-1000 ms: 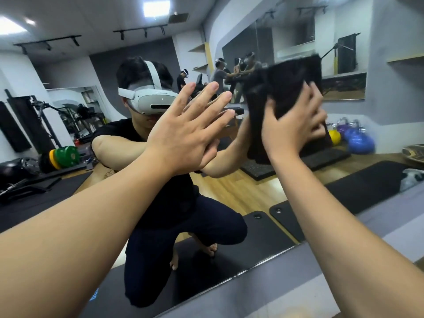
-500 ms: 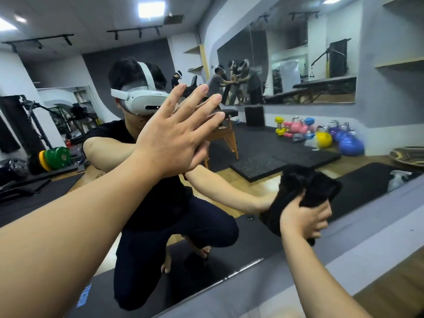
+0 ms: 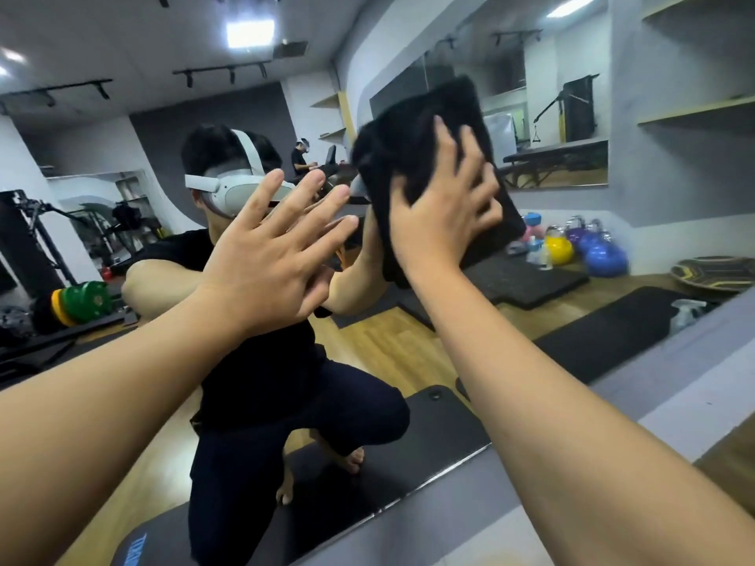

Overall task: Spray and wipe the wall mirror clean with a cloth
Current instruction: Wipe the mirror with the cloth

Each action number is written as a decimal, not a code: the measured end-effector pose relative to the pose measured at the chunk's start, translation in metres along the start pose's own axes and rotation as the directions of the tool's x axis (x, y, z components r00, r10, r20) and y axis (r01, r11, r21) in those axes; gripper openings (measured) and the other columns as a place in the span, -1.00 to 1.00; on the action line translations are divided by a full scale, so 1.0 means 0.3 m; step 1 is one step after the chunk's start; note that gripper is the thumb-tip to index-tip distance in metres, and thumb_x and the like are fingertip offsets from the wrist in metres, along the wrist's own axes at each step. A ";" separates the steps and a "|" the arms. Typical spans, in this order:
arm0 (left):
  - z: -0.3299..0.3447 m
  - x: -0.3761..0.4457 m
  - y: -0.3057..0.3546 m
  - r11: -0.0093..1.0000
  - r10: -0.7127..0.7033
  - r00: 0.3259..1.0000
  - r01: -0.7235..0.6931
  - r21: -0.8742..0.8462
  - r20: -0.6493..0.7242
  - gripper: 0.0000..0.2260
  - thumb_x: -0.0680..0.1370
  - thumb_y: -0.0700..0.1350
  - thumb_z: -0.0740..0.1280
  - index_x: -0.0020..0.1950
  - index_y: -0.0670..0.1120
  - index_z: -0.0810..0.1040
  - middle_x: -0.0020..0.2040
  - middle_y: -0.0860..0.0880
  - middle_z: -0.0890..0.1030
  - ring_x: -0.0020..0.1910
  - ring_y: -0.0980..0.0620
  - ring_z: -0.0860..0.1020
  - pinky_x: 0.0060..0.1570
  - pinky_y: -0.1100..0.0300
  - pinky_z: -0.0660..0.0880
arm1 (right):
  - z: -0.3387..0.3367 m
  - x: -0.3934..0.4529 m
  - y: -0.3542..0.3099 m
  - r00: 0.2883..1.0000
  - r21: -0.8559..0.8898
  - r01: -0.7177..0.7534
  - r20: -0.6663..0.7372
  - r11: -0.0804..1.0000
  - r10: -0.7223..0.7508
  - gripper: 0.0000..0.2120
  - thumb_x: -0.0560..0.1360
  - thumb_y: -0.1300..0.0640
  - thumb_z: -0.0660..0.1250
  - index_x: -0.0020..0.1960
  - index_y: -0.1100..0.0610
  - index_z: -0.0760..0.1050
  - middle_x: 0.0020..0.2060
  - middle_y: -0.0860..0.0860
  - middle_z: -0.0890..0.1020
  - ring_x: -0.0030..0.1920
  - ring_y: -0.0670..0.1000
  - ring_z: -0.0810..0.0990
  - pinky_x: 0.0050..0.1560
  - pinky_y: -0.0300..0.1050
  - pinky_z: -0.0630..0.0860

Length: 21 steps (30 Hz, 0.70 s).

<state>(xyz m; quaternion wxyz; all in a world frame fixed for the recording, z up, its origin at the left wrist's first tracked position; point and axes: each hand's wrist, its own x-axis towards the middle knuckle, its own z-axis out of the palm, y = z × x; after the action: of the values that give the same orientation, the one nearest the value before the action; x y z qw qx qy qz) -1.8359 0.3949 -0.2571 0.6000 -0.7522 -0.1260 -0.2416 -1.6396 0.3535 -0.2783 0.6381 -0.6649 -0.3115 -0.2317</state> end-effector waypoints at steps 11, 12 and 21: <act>0.010 0.350 0.204 0.991 0.075 0.997 -0.074 -0.115 -0.001 -0.53 0.49 0.08 0.23 0.33 -0.10 0.53 0.49 -0.16 0.46 0.55 -0.22 0.33 0.55 -0.24 0.14 | 0.053 -0.279 0.653 0.752 0.053 -0.658 -0.023 0.751 0.659 -0.36 0.55 -0.05 0.33 0.57 0.00 0.23 0.56 0.02 0.26 0.44 0.28 0.28 0.38 0.27 0.19; 0.033 0.357 0.222 0.989 0.073 0.997 -0.071 -0.133 0.011 -0.53 0.49 0.08 0.23 0.33 -0.10 0.54 0.49 -0.15 0.47 0.55 -0.22 0.33 0.54 -0.25 0.16 | 0.053 -0.326 0.709 0.673 0.047 -0.739 0.001 0.672 0.740 -0.37 0.57 -0.06 0.31 0.58 0.06 0.23 0.55 0.05 0.26 0.43 0.30 0.29 0.38 0.28 0.19; 0.093 0.333 0.243 0.996 0.062 0.998 -0.062 -0.071 0.003 -0.53 0.56 0.03 0.13 0.37 -0.17 0.50 0.52 -0.19 0.44 0.57 -0.26 0.31 0.54 -0.29 0.13 | 0.021 -0.137 0.639 0.449 0.109 -0.888 -0.006 0.447 0.893 -0.38 0.60 -0.08 0.24 0.56 0.12 0.17 0.52 0.12 0.24 0.43 0.32 0.24 0.42 0.31 0.11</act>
<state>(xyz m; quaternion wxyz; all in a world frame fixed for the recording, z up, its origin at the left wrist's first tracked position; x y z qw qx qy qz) -1.7101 0.3938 -0.2716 0.5797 -0.7773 -0.0955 -0.2251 -1.5326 0.3566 -0.4428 0.7035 -0.6924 0.0929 0.1305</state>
